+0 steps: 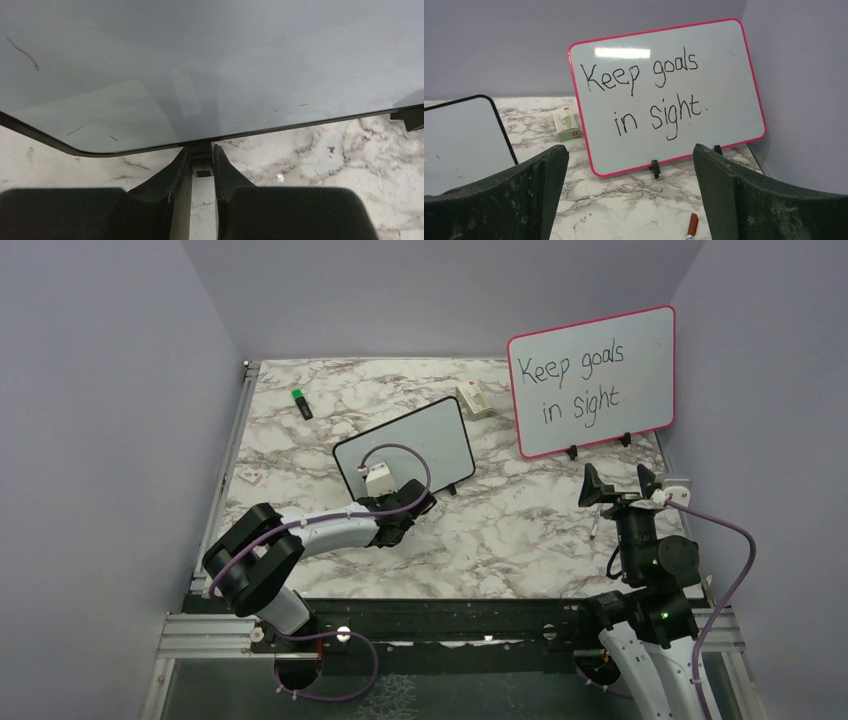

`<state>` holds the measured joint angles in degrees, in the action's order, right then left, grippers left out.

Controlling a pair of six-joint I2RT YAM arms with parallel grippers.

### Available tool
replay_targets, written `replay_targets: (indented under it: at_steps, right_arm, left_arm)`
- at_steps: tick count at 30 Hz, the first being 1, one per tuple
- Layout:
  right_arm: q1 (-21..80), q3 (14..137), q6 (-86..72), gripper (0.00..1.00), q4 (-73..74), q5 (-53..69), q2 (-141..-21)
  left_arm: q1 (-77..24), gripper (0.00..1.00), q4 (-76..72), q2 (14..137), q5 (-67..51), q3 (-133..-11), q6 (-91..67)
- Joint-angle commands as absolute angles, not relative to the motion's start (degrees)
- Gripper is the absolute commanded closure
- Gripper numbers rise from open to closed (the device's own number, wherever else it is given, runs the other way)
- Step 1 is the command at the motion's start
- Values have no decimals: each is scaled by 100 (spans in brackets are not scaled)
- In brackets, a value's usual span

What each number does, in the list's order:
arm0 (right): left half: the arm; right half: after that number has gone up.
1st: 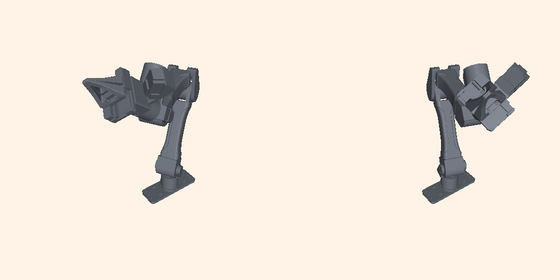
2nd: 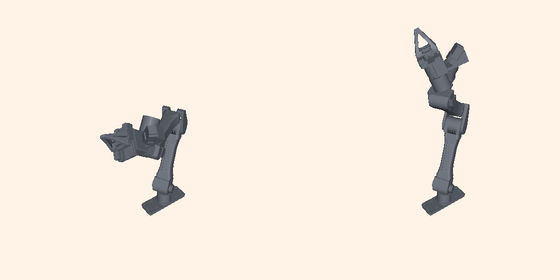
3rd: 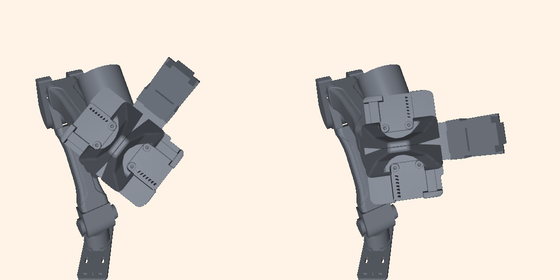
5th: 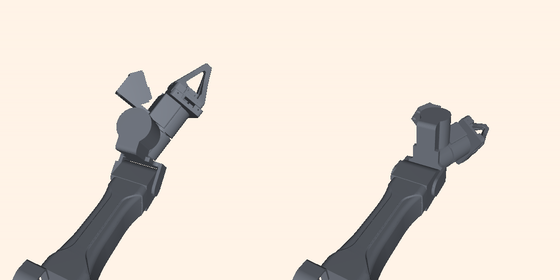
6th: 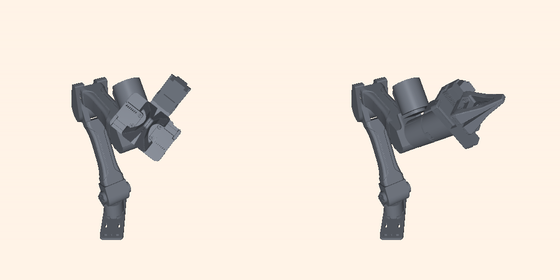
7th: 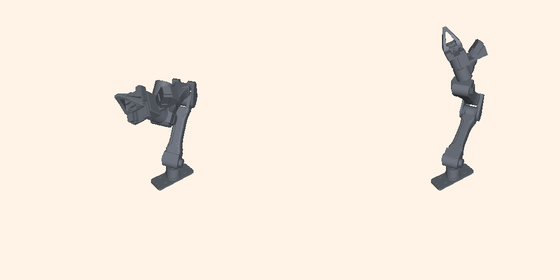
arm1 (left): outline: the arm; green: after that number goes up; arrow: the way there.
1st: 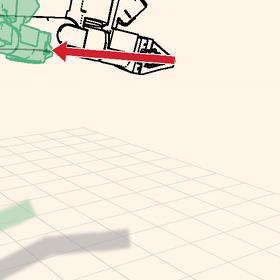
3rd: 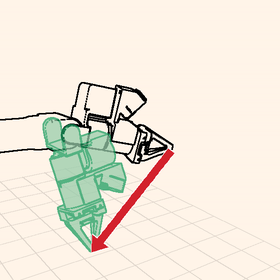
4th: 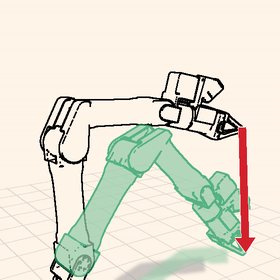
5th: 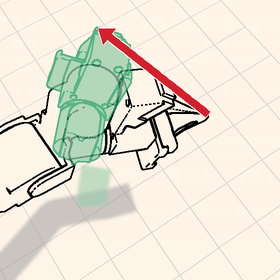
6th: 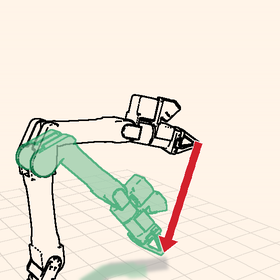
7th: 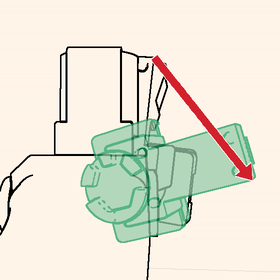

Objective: Write a sentence on the whiteboard
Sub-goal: Move the whiteboard stand to the center of the board.

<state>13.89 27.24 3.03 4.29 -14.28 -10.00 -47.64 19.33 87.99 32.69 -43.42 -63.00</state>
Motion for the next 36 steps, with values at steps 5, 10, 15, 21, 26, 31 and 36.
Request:
replay_targets:
  at_steps: [5,10,15,21,26,31,36]
  right_arm:
    - [1415,2698,264,0,365,-1414,-974]
    - [1415,2698,264,0,376,-1422,-975]
    - [1415,2703,255,0,379,-1416,-982]
    - [1415,2706,255,0,386,-1435,-984]
    - [1415,2707,263,0,398,-1450,-1023]
    - [1415,2724,272,0,416,-1500,-1061]
    - [1415,2750,264,0,447,-1443,-1158]
  left_arm:
    - [-5520,100,1946,9217,2962,-4854,-6456]
    - [-5766,100,1961,9583,2955,-5256,-6529]
    - [-5852,100,1973,9823,3023,-5532,-6490]
    - [-5886,100,1982,9964,3057,-5824,-6425]
    - [-5889,92,2100,9754,3082,-5781,-6580]
    - [-5889,73,2109,9357,3078,-5616,-6575]
    - [-5889,60,2125,8889,2950,-5413,-6558]
